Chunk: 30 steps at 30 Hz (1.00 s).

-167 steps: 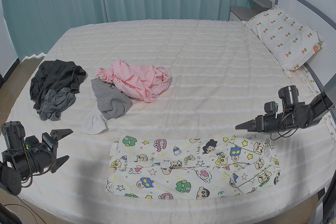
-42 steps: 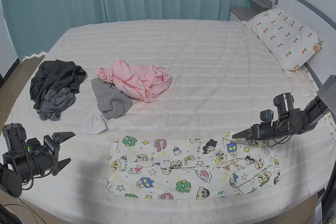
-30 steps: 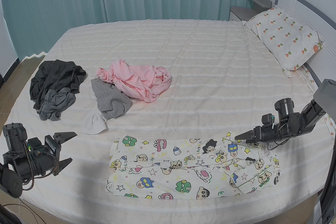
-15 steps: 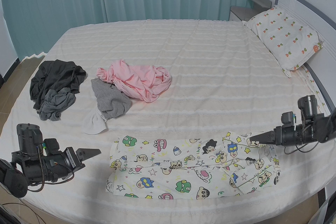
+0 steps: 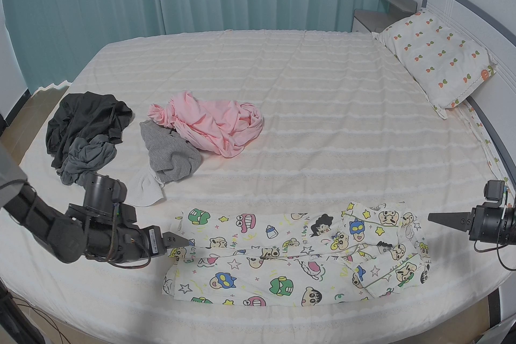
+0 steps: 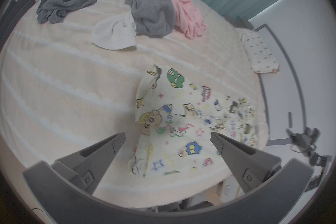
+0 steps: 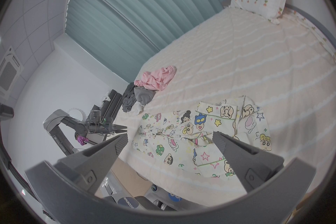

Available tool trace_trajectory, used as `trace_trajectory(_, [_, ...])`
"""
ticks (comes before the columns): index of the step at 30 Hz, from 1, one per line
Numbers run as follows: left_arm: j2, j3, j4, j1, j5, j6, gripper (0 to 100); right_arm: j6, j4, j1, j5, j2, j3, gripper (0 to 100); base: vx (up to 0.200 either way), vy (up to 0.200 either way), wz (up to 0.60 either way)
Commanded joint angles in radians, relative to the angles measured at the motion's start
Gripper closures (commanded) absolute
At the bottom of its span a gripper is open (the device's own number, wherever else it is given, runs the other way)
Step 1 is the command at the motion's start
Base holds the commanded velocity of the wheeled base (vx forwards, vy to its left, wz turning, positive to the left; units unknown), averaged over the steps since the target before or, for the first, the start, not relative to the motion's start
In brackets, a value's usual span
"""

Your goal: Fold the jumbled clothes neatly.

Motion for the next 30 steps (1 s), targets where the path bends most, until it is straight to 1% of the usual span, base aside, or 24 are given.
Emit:
trace_trajectory(1, [0.209, -0.097, 0.008, -0.062, 0.08, 0.01, 0, 0.007, -0.003, -0.013, -0.004, -0.126, 0.023, 0, 0.0, 0.0, 0.0])
trace_trajectory(8, [0.258, -0.148, 0.007, -0.062, 0.078, 0.007, 0, 0.004, -0.002, -0.01, -0.001, -0.163, 0.032, 0, 0.0, 0.0, 0.0])
trace_trajectory(14, [0.304, -0.203, 0.007, -0.06, 0.092, 0.004, 0, 0.004, 0.0, -0.007, 0.005, -0.184, 0.042, 0, 0.0, 0.0, 0.0])
trace_trajectory(19, [0.309, -0.22, 0.01, -0.062, 0.09, 0.001, 0, 0.001, 0.0, -0.007, 0.005, -0.183, 0.045, 0, 0.0, 0.0, 0.0])
trace_trajectory(28, [0.315, -0.223, 0.013, -0.1, 0.093, 0.001, 0, -0.001, 0.0, 0.008, 0.005, -0.189, 0.049, 0, 0.0, 0.0, 0.0])
trace_trajectory(29, [0.315, -0.224, 0.013, -0.102, 0.093, 0.001, 100, -0.001, 0.0, 0.01, 0.005, -0.189, 0.051, 0, 0.0, 0.0, 0.0])
trace_trajectory(30, [0.315, -0.224, 0.013, -0.102, 0.093, 0.001, 100, -0.001, 0.0, 0.01, 0.005, -0.187, 0.052, 0, 0.0, 0.0, 0.0])
